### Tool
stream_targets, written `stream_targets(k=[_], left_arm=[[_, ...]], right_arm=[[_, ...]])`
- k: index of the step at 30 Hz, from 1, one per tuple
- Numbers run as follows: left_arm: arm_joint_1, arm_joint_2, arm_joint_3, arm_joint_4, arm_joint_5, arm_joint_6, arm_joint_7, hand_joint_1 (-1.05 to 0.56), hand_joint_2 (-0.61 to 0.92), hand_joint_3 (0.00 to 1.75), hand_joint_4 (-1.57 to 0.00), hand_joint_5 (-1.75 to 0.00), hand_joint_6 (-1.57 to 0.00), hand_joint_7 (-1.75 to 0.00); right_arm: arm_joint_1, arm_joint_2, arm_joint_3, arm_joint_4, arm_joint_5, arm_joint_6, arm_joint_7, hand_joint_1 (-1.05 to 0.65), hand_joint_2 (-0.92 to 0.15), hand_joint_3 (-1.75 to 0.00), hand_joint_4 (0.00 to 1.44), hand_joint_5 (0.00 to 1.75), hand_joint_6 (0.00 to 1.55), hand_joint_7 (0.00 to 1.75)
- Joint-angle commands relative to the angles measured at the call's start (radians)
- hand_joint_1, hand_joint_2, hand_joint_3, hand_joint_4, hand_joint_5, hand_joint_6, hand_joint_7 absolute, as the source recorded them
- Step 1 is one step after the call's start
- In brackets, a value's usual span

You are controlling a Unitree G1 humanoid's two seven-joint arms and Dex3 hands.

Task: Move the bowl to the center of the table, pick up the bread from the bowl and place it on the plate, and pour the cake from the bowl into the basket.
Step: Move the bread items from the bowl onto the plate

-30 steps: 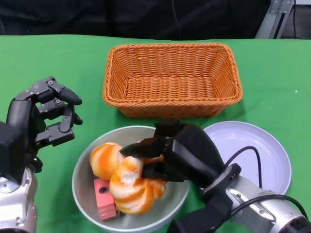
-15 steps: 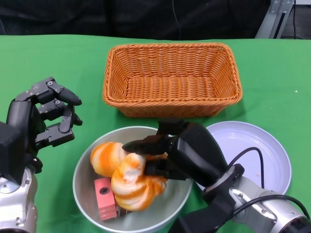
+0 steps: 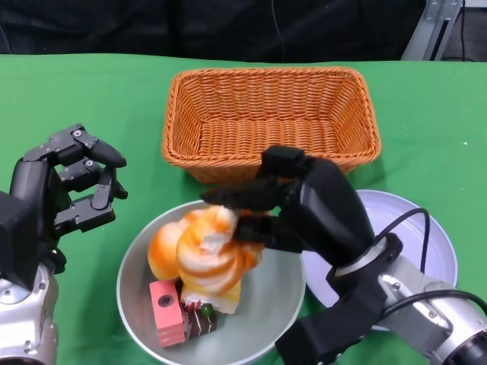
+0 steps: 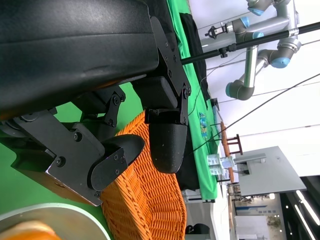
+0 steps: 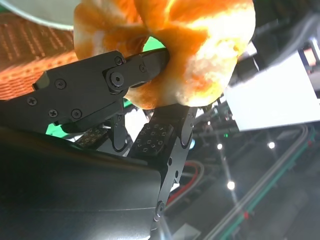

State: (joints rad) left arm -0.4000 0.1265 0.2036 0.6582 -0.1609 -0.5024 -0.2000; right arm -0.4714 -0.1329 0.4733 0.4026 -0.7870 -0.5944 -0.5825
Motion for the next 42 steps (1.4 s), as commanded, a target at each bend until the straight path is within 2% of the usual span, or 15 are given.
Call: stream_targets(k=[1,12,22,29,30,32,34,37,42], left_arm=[[-0.019,0.021,0.009,0.016,-0.005,-0.02,-0.009,-0.01,0.48,1.17,-0.84,-1.48,-0.89,-1.24],[-0.027,0.022,0.012,0.039,-0.002,-0.026,-0.001,-0.01,0.45,1.22,-0.85,-1.48,-0.89,-1.25],[-0.03,0.031,0.012,0.046,-0.002,-0.033,-0.009,0.0,0.44,1.23,-0.85,-1.47,-0.88,-1.27],[-0.038,0.04,0.016,0.056,-0.015,-0.02,-0.02,-0.01,0.45,1.2,-0.84,-1.47,-0.88,-1.26],[-0.039,0.041,0.016,0.058,-0.016,-0.019,-0.021,-0.01,0.44,1.21,-0.84,-1.47,-0.88,-1.26],[-0.041,0.043,0.018,0.065,-0.02,-0.018,-0.026,0.0,0.43,1.22,-0.84,-1.47,-0.88,-1.25],[-0.043,0.045,0.019,0.072,-0.022,-0.023,-0.032,0.01,0.44,1.22,-0.84,-1.47,-0.88,-1.24],[-0.045,0.047,0.019,0.08,-0.02,-0.039,-0.039,0.0,0.45,1.22,-0.83,-1.47,-0.88,-1.24],[-0.047,0.049,0.02,0.088,-0.019,-0.041,-0.043,0.0,0.46,1.19,-0.83,-1.48,-0.88,-1.24]], right_arm=[[0.018,-0.016,-0.028,-0.04,0.031,-0.017,0.015,-0.23,-0.88,0.0,0.76,1.28,1.25,0.05],[0.062,-0.03,-0.098,-0.162,0.053,0.008,0.079,-0.2,-0.86,0.0,0.77,1.29,1.27,0.08],[0.109,-0.049,-0.155,-0.252,0.076,0.026,0.146,-0.2,-0.89,-0.01,0.74,1.39,1.26,0.1],[0.19,-0.068,-0.242,-0.376,0.124,0.12,0.231,-0.19,-0.92,-0.04,0.75,1.4,1.29,0.15],[0.198,-0.07,-0.251,-0.39,0.128,0.13,0.243,-0.18,-0.91,-0.08,0.74,1.41,1.26,0.21],[0.221,-0.078,-0.282,-0.436,0.146,0.16,0.272,-0.18,-0.85,-0.22,0.75,1.4,1.1,0.54],[0.237,-0.08,-0.308,-0.468,0.177,0.178,0.295,-0.17,-0.71,-0.48,0.77,1.39,1.02,0.72],[0.258,-0.084,-0.346,-0.505,0.236,0.197,0.333,-0.16,-0.6,-0.68,0.77,1.45,1.01,0.79],[0.287,-0.071,-0.384,-0.565,0.256,0.27,0.371,-0.18,-0.57,-0.73,0.77,1.55,0.99,0.85]])
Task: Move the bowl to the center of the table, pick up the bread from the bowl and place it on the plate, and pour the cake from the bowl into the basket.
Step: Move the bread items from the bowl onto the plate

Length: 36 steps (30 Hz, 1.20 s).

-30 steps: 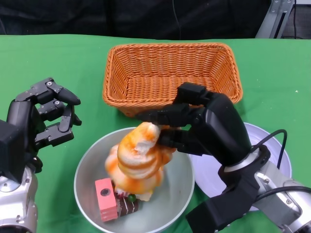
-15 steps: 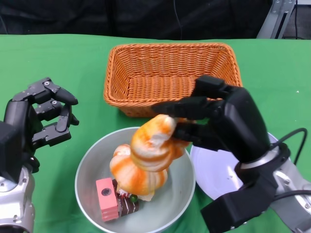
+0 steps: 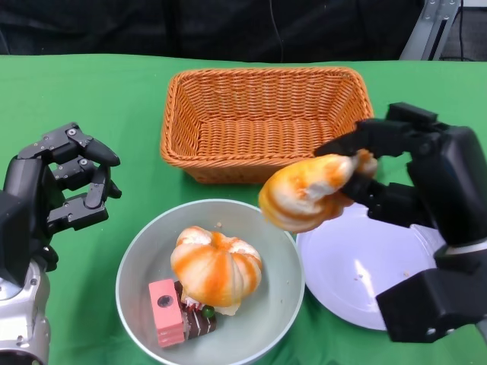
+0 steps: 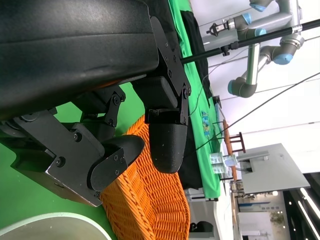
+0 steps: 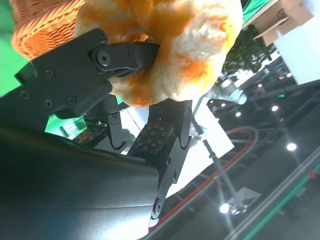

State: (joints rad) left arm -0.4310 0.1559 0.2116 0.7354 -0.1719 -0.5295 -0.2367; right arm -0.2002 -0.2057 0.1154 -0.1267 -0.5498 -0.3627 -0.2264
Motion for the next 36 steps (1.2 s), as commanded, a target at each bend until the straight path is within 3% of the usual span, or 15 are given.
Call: stream_targets(k=[1,5,9,16,25,36], left_arm=[[-0.016,0.019,0.012,0.013,-0.007,-0.015,-0.007,0.0,0.45,1.2,-0.83,-1.48,-0.88,-1.24],[-0.018,0.021,0.013,0.017,-0.01,-0.017,-0.011,0.01,0.46,1.2,-0.85,-1.47,-0.89,-1.23],[-0.02,0.021,0.014,0.015,-0.013,-0.007,-0.012,0.01,0.46,1.2,-0.84,-1.46,-0.89,-1.23],[-0.021,0.025,0.014,0.02,-0.01,-0.015,-0.014,0.01,0.46,1.2,-0.84,-1.45,-0.89,-1.23],[-0.023,0.027,0.015,0.024,-0.01,-0.011,-0.013,0.01,0.46,1.19,-0.85,-1.44,-0.9,-1.21],[-0.021,0.026,0.014,0.022,-0.003,-0.014,-0.011,0.02,0.46,1.19,-0.84,-1.46,-0.89,-1.23]], right_arm=[[0.025,0.003,-0.032,-0.057,0.023,0.07,0.033,-0.19,-0.57,-0.73,0.77,1.55,0.98,0.85],[0.058,0.0,-0.051,-0.131,0.04,0.183,0.112,-0.2,-0.62,-0.67,0.75,1.62,0.97,0.83],[0.093,0.007,-0.07,-0.228,0.079,0.363,0.227,-0.2,-0.67,-0.58,0.75,1.73,0.96,0.86],[0.132,0.025,-0.096,-0.355,0.142,0.604,0.335,-0.13,-0.8,-0.37,0.86,1.75,0.92,0.94],[0.156,0.011,-0.121,-0.365,0.184,0.717,0.376,-0.1,-0.88,-0.27,0.81,1.75,0.86,0.97],[0.154,-0.023,-0.086,-0.292,0.158,0.805,0.399,-0.12,-0.92,-0.18,0.76,1.75,0.86,0.91]])
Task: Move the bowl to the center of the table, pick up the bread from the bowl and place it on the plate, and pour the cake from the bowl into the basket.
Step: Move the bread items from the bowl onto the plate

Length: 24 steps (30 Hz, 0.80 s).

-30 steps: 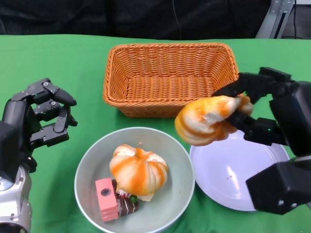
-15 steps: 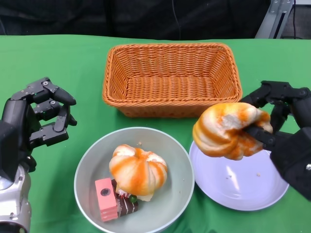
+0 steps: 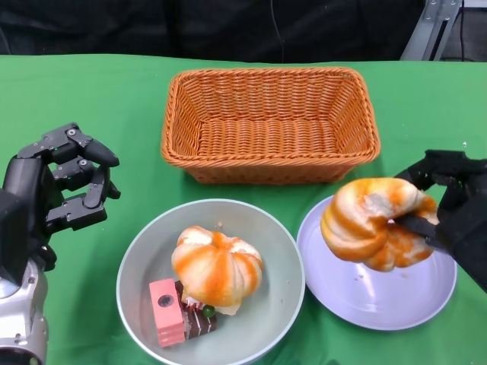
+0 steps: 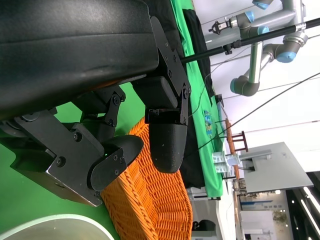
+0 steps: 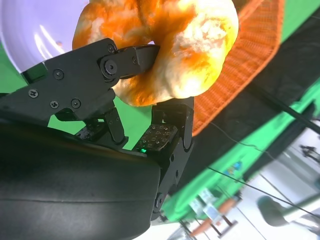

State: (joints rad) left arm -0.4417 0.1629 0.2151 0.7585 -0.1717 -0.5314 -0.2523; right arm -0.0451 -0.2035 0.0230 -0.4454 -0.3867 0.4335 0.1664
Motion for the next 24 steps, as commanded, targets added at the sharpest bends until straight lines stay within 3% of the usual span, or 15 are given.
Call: stream_targets(k=[1,5,12,18,24], left_arm=[[-0.011,0.019,0.01,-0.001,-0.001,-0.015,0.006,0.01,0.46,1.19,-0.84,-1.46,-0.89,-1.23],[-0.012,0.019,0.009,0.004,0.005,-0.021,0.009,0.01,0.46,1.19,-0.84,-1.46,-0.89,-1.23],[-0.012,0.02,0.01,0.002,-0.004,-0.03,-0.002,0.01,0.47,1.18,-0.83,-1.46,-0.88,-1.23],[-0.003,0.013,0.008,-0.02,-0.008,-0.013,0.002,-0.01,0.48,1.16,-0.85,-1.47,-0.89,-1.22],[0.003,0.012,0.005,-0.03,0.001,-0.019,0.012,0.0,0.48,1.15,-0.83,-1.46,-0.89,-1.23]], right_arm=[[-0.001,-0.032,0.011,0.037,-0.008,0.017,0.011,-0.12,-0.92,-0.19,0.75,1.75,0.86,0.9],[0.001,-0.043,0.021,0.078,-0.004,0.024,0.013,-0.11,-0.92,-0.18,0.72,1.75,0.85,0.84],[-0.023,-0.062,0.067,0.273,-0.052,-0.037,-0.053,-0.12,-0.92,-0.19,0.71,1.75,0.93,0.75],[-0.063,-0.073,0.104,0.396,-0.099,-0.036,-0.087,-0.12,-0.92,-0.19,0.68,1.66,1.02,0.43],[-0.091,-0.07,0.123,0.516,-0.122,-0.101,-0.154,-0.14,-0.92,-0.15,0.71,1.63,1.09,0.32]])
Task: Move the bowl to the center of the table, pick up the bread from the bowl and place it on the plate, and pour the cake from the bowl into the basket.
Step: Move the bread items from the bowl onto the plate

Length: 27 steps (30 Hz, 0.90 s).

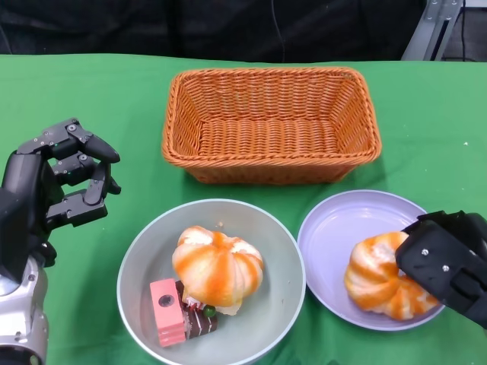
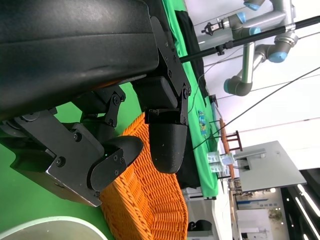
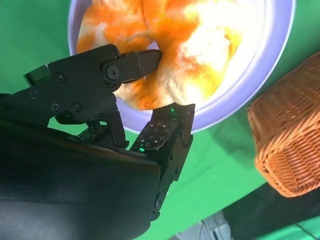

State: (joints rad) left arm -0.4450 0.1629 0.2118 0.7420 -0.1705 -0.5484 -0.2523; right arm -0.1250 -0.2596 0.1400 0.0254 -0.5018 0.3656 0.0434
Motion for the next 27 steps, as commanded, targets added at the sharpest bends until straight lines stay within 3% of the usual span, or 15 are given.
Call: stream_targets(k=[1,5,8,12,14,16,18,21,27], left_arm=[[0.007,0.012,0.008,-0.013,0.0,-0.003,0.012,0.0,0.48,1.15,-0.83,-1.46,-0.89,-1.23],[0.007,0.014,0.008,-0.013,-0.004,-0.002,0.005,0.0,0.47,1.17,-0.83,-1.47,-0.89,-1.25],[0.008,0.012,0.009,-0.018,-0.008,0.01,0.005,0.0,0.48,1.17,-0.83,-1.47,-0.89,-1.25],[0.011,0.015,0.005,-0.018,0.003,0.006,0.009,0.0,0.49,1.16,-0.83,-1.47,-0.89,-1.25],[0.009,0.016,0.005,-0.009,0.002,0.004,0.004,0.0,0.51,1.13,-0.83,-1.47,-0.89,-1.24],[0.009,0.016,0.003,-0.004,0.004,-0.003,0.002,0.0,0.51,1.13,-0.83,-1.47,-0.89,-1.23],[0.009,0.015,0.003,-0.003,0.005,-0.006,0.002,0.0,0.5,1.13,-0.84,-1.47,-0.89,-1.23],[0.008,0.016,0.005,0.004,0.002,-0.007,0.0,0.0,0.5,1.14,-0.83,-1.47,-0.89,-1.23],[0.009,0.018,0.002,0.007,0.009,-0.003,0.006,-0.01,0.5,1.15,-0.83,-1.48,-0.88,-1.24]], right_arm=[[-0.014,-0.013,0.007,0.058,-0.008,-0.043,-0.039,-0.14,-0.92,-0.15,0.71,1.62,1.1,0.31],[-0.022,-0.005,0.013,0.102,-0.01,-0.071,-0.075,-0.15,-0.92,-0.13,0.73,1.52,1.12,0.25],[-0.019,0.0,0.009,0.119,0.004,-0.103,-0.098,-0.15,-0.92,-0.1,0.82,1.19,1.13,0.14],[-0.006,0.005,-0.004,0.108,0.027,-0.135,-0.113,-0.19,-0.92,-0.07,0.81,1.18,1.09,0.07],[0.005,0.0,-0.004,0.109,0.031,-0.175,-0.132,-0.21,-0.92,-0.04,0.79,0.96,1.07,0.04],[0.018,-0.003,-0.004,0.103,0.035,-0.204,-0.137,-0.23,-0.92,-0.04,0.8,0.5,0.98,0.01],[0.028,-0.003,-0.006,0.096,0.037,-0.219,-0.137,-0.26,-0.92,-0.04,0.83,0.27,0.9,0.0],[0.04,-0.001,-0.005,0.081,0.031,-0.226,-0.138,-0.32,-0.92,-0.05,0.76,0.14,0.75,0.0],[0.069,0.003,0.017,0.039,-0.012,-0.234,-0.163,-0.43,-0.92,-0.08,0.41,0.0,0.51,0.0]])
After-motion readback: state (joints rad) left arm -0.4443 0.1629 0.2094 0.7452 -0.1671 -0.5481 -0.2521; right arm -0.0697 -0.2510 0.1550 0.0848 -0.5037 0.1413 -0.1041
